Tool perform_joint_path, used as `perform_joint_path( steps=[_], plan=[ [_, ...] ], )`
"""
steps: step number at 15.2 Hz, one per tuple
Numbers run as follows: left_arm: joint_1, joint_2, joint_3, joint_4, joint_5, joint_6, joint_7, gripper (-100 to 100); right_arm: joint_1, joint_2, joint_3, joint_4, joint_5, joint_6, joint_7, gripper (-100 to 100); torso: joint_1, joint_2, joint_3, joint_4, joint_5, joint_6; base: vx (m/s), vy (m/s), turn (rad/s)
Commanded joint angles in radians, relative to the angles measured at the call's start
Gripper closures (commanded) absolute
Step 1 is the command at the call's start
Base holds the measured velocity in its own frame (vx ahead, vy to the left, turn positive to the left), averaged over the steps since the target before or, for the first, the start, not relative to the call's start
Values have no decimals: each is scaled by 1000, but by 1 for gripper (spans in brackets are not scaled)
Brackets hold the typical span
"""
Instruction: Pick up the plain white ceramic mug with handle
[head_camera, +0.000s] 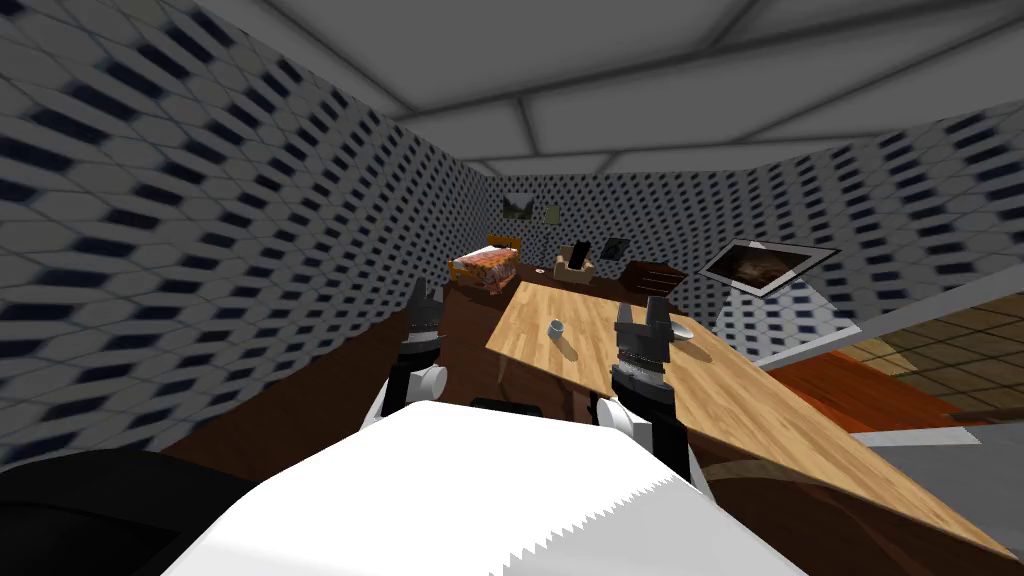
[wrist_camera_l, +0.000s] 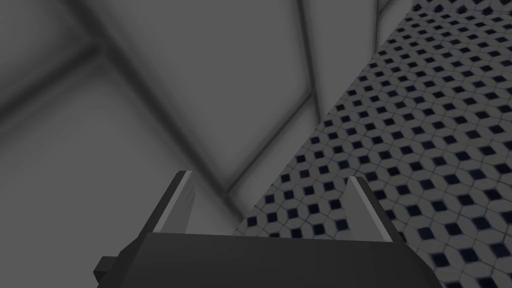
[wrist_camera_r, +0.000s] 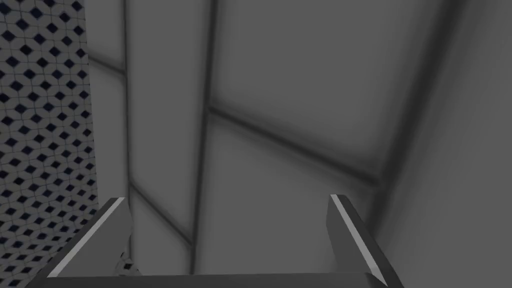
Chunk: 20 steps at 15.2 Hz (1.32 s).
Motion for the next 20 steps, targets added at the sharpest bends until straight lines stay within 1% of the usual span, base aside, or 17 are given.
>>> perform_joint_path(
  steps=[1, 2, 4, 5, 7, 8, 9, 10, 11, 12, 13, 14, 15, 17, 18, 19, 20],
  plan=[
    [0, 0, 0, 0, 0, 0, 0, 0, -1, -49, -3, 27, 17, -4, -3, -100, 0, 0, 0, 0, 0, 0, -2, 5, 85],
    [0, 0, 0, 0, 0, 0, 0, 0, -1, -49, -3, 27, 17, -4, -3, -100, 0, 0, 0, 0, 0, 0, -4, 5, 102],
    [0, 0, 0, 0, 0, 0, 0, 0, -2, -102, -7, 67, 42, -9, -7, -100, 0, 0, 0, 0, 0, 0, -7, 7, 148],
    [0, 0, 0, 0, 0, 0, 0, 0, -2, -102, -7, 67, 42, -9, -7, -100, 0, 0, 0, 0, 0, -1, -8, 6, 130],
    [0, 0, 0, 0, 0, 0, 0, 0, -4, -156, -12, 122, 76, -17, -12, -100, 0, 0, 0, 0, 0, 0, -8, 10, 161],
    [0, 0, 0, 0, 0, 0, 0, 0, -4, -166, -12, 122, 76, -17, -12, -100, 0, 0, 0, 0, 0, -1, -8, 11, 160],
    [0, 0, 0, 0, 0, 0, 0, 0, -5, -194, -14, 153, 97, -21, -15, -100, 0, 0, 0, 0, 0, 0, -8, 11, 145],
    [0, 0, 0, 0, 0, 0, 0, 0, -5, -200, -14, 154, 97, -21, -15, -100, 0, 0, 0, 0, 0, 0, -8, 8, 119],
    [0, 0, 0, 0, 0, 0, 0, 0, -6, -237, -17, 189, 119, -26, -19, -100, 0, 0, 0, 0, 0, 0, -7, 11, 172],
    [0, 0, 0, 0, 0, 0, 0, 0, -8, -260, -20, 214, 144, -32, -23, -100, 0, 0, 0, 0, 0, -1, -9, 16, 289],
    [0, 0, 0, 0, 0, 0, 0, 0, -8, -275, -20, 229, 144, -32, -23, -100, 0, 0, 0, 0, 0, -1, -7, 11, 231],
    [0, 0, 0, 0, 0, 0, 0, 0, -9, -304, -23, 257, 170, -38, -27, -100, 0, 0, 0, 0, 0, -1, -7, 11, 226],
    [0, 0, 0, 0, 0, 0, 0, 0, -9, -314, -23, 270, 170, -38, -27, -100, 0, 0, 0, 0, 0, -1, -5, 8, 149],
    [0, 0, 0, 0, 0, 0, 0, 0, -10, -355, -26, 314, 198, -44, -32, -100, 0, 0, 0, 0, 0, -1, -6, 13, 197],
    [0, 0, 0, 0, 0, 0, 0, 0, -10, -355, -26, 314, 198, -44, -32, -100, 0, 0, 0, 0, 0, 0, -2, 5, 46],
    [0, 0, 0, 0, 0, 0, 0, 0, -11, -393, -28, 354, 227, -51, -36, -100, 0, 0, 0, 0, 0, 0, -3, 12, 167],
    [0, 0, 0, 0, 0, 0, 0, 0, -11, -396, -28, 360, 227, -51, -36, -100, 0, 0, 0, 0, 0, -1, -3, 10, 176]
  ],
)
